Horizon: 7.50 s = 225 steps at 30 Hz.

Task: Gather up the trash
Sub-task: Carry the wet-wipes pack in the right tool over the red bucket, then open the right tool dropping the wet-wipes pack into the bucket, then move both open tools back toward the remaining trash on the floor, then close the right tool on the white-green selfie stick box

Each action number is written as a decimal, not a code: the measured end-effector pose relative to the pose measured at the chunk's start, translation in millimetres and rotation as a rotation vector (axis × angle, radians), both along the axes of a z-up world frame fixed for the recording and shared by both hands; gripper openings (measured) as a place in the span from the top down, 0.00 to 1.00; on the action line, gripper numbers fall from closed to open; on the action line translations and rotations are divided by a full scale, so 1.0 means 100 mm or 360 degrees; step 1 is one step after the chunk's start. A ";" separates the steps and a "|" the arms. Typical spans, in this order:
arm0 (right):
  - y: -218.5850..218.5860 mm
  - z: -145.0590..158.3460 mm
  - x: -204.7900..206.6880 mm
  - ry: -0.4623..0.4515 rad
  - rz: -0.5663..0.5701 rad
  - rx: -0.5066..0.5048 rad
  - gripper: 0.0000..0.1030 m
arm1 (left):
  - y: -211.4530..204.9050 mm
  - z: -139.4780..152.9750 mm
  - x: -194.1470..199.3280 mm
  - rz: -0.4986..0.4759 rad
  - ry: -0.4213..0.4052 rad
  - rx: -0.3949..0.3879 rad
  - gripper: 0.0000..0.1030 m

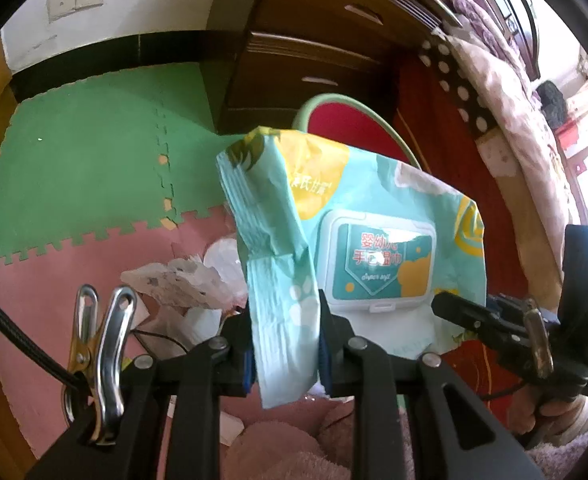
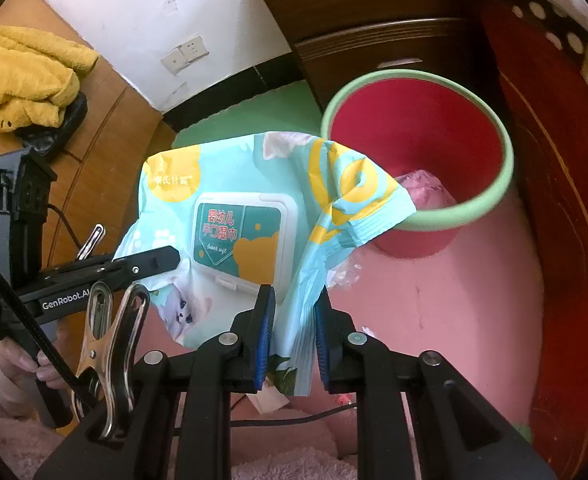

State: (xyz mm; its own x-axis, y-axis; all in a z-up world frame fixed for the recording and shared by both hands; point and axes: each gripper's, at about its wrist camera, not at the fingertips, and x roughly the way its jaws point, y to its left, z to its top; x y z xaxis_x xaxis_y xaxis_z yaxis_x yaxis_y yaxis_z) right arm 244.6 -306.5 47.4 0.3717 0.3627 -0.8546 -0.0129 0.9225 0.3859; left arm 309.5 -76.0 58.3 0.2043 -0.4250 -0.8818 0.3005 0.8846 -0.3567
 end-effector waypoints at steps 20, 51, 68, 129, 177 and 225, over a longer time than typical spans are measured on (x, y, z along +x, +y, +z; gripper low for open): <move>-0.62 0.01 0.41 -0.0076 0.0259 0.0082 0.80 | -0.71 0.17 -0.02 0.0328 -0.0060 0.0107 0.77; -1.78 -0.26 1.18 -0.0191 0.0016 0.0020 0.79 | -2.09 -0.19 0.97 0.0297 -0.0134 0.0262 0.77; -1.75 -0.70 1.45 -0.0089 -0.0026 0.0034 0.66 | -2.12 -0.58 1.18 0.0307 -0.0041 0.0359 0.62; -0.77 -0.79 -0.28 -0.0273 0.0069 -0.0184 0.52 | 0.36 0.00 -1.41 0.0966 -0.0406 0.0365 0.59; 0.99 -1.00 -1.39 -0.0337 0.0738 -0.0177 0.52 | 3.07 -0.18 -4.44 0.2265 -0.0062 0.0750 0.60; 3.76 -2.51 -0.37 -0.0033 0.1439 -0.0286 0.52 | 3.37 -2.92 -3.24 0.2135 0.0451 0.0053 0.50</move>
